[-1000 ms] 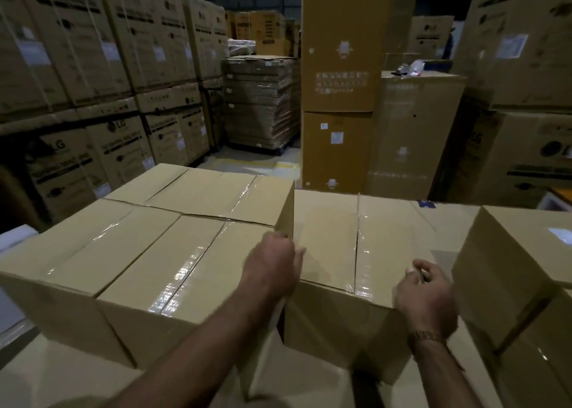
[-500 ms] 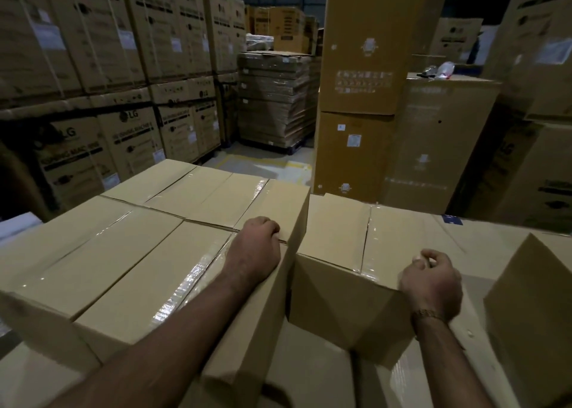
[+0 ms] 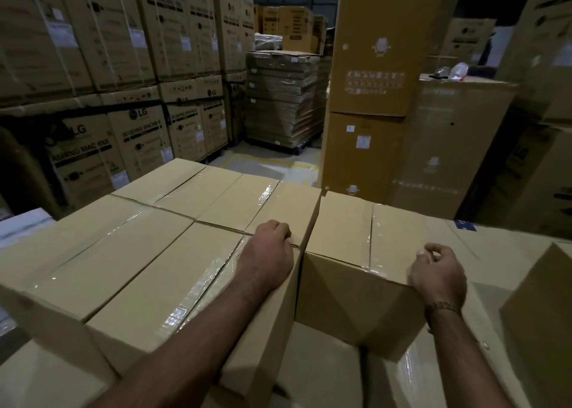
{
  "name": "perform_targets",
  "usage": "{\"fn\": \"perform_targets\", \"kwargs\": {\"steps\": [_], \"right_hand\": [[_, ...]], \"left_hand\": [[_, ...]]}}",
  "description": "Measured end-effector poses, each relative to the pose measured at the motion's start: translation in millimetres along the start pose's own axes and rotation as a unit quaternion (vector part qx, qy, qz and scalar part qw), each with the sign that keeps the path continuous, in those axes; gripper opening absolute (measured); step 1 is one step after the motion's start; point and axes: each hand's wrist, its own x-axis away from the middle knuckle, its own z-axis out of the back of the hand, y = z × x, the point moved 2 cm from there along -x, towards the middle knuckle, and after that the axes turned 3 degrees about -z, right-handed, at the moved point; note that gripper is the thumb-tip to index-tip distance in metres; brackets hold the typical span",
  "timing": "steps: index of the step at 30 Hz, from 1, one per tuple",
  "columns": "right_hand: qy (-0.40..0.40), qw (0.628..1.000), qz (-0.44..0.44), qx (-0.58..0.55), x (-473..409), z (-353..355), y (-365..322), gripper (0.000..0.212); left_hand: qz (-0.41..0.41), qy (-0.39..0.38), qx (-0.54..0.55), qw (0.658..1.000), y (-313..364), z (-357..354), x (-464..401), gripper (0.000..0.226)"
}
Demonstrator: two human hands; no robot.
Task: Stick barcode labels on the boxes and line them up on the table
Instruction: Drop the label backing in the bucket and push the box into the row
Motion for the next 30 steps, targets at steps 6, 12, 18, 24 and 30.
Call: {"fn": "perform_targets", "kwargs": {"steps": [6,12,18,24,30], "right_hand": [[-0.003,1.0,0.003,0.016,-4.4,-4.1,-1.1,0.022],[-0.008,1.0,0.007,0.015,-5.7,-7.9,-4.2,0.025],[-0.015,1.0,0.006,0.026,-2.9,-8.7,-9.8,0.028],[-0.021,0.999,0.006,0.045,-3.5,-8.9,-9.2,0.026],[-0.024,0.997,0.013,0.073,-0.7,-5.2,-11.2,0.029]], "left_hand": [[-0.005,0.013,0.005,1.0,-3.3,-4.5,-1.0,0.017],[-0.008,0.01,0.001,1.0,-5.0,-5.3,-1.6,0.021],[-0.01,0.004,0.005,1.0,-4.4,-4.1,-1.4,0.022],[-0.004,-0.014,0.001,1.0,-3.2,-2.5,-3.4,0.022],[0.0,-0.027,-0.007,1.0,0.4,2.0,-3.1,0.019]]}}
